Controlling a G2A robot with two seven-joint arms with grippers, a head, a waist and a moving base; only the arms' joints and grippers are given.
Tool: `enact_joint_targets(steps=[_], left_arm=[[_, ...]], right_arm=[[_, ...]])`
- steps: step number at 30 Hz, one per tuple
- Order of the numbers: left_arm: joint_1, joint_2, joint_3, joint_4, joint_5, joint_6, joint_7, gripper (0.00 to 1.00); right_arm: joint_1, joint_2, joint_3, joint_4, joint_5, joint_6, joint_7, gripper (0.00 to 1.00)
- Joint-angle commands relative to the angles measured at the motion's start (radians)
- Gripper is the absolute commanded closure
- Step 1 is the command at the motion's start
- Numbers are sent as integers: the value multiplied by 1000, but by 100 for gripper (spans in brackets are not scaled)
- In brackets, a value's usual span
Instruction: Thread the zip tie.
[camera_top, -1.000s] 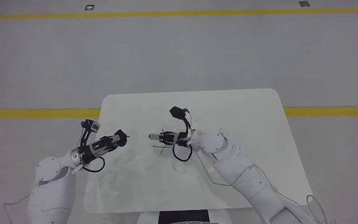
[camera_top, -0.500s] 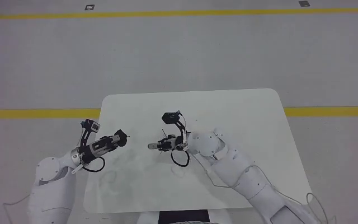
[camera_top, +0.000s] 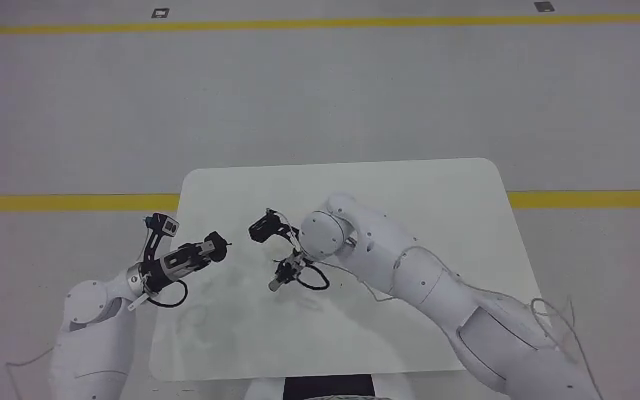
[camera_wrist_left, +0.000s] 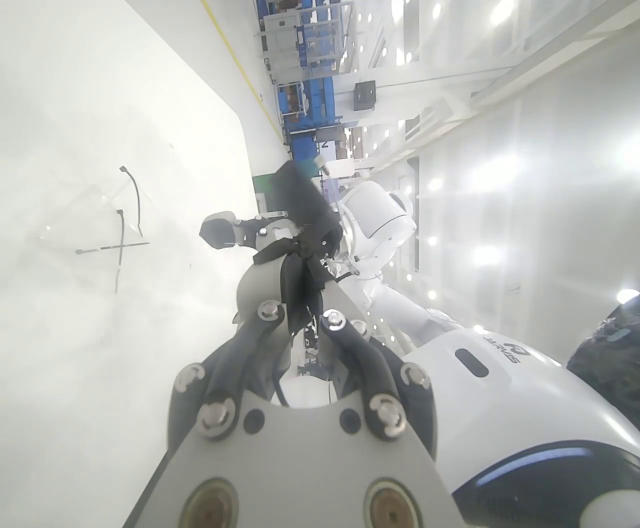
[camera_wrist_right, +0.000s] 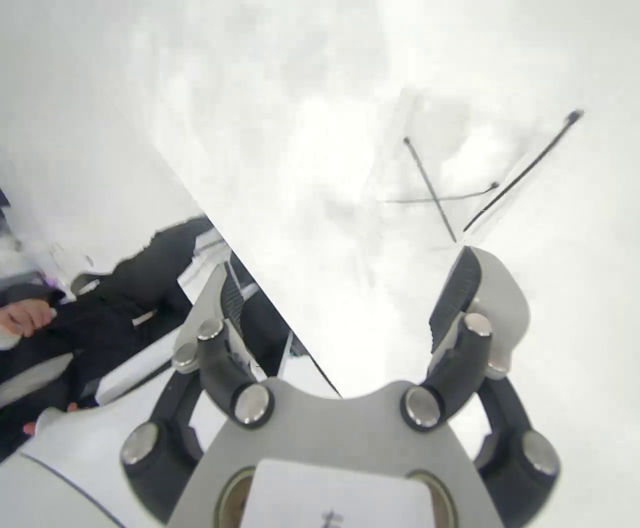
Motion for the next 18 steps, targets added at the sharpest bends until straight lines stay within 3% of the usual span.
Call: enact_joint_targets(steps=[1, 9, 14, 18], left_arm=[[0, 0, 0, 0, 0, 0, 0, 100], [0, 0, 0, 0, 0, 0, 0, 100], [0, 0, 0, 0, 0, 0, 0, 100], [0, 0, 0, 0, 0, 0, 0, 100]], right_arm=[[-3, 1, 5, -8, -1, 2, -15, 0], [-5, 1, 5, -8, -3, 1, -22, 0], [14, -1, -15, -10, -75, -57, -42, 0], [64, -28, -45, 37, -79, -93, -46, 0]])
